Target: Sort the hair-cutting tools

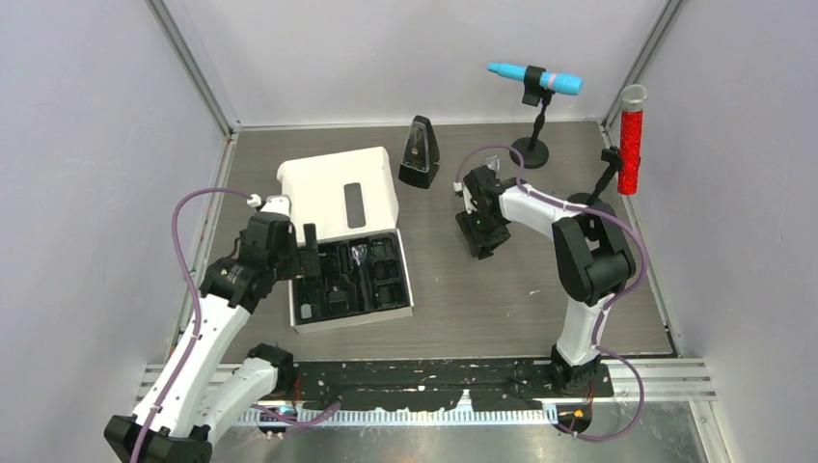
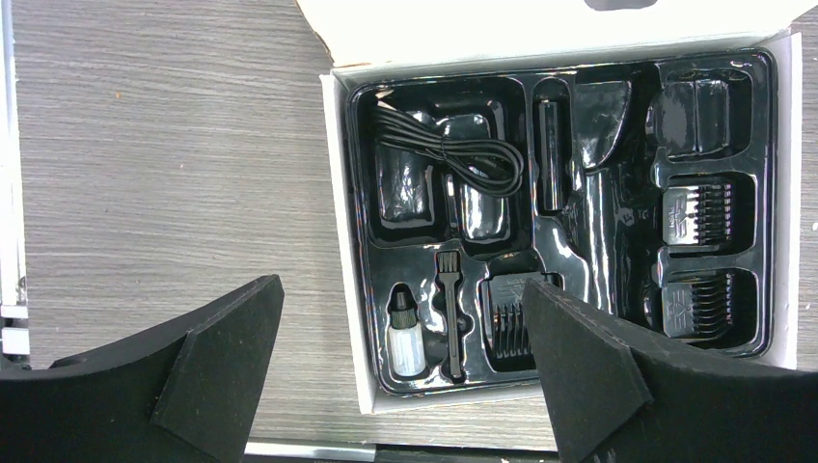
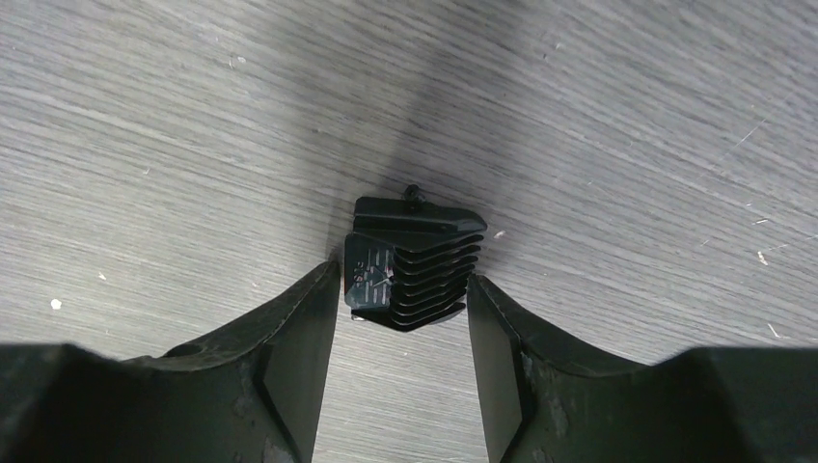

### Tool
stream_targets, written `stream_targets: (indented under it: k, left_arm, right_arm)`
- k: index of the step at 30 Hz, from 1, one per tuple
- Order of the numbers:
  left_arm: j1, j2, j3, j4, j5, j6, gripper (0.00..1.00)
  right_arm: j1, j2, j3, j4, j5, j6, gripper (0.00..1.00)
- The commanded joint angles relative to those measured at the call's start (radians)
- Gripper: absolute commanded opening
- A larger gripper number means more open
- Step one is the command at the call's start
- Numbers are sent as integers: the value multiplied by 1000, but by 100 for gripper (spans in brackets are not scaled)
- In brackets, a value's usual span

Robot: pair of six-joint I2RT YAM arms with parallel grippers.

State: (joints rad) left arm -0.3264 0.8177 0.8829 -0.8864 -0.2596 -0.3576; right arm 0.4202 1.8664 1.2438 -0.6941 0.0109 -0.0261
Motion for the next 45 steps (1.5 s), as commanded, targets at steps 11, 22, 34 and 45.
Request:
stream_targets:
  k: [11,22,34,45]
  left_arm:
    - [-2,7,-1,33,15,19,100]
    - [-3,18,-1,32,16,21,100]
    - [-2,34,2,26,16,22,100]
    - [-2,32,2,25,12,22,100]
  right_arm:
    - [19,24,49,15,60,21,57]
    - [12,57,31,41,14,11,59]
    - [8,5,10,29,-34,44,37]
    - [126,-157,63,-13,-55,190,26]
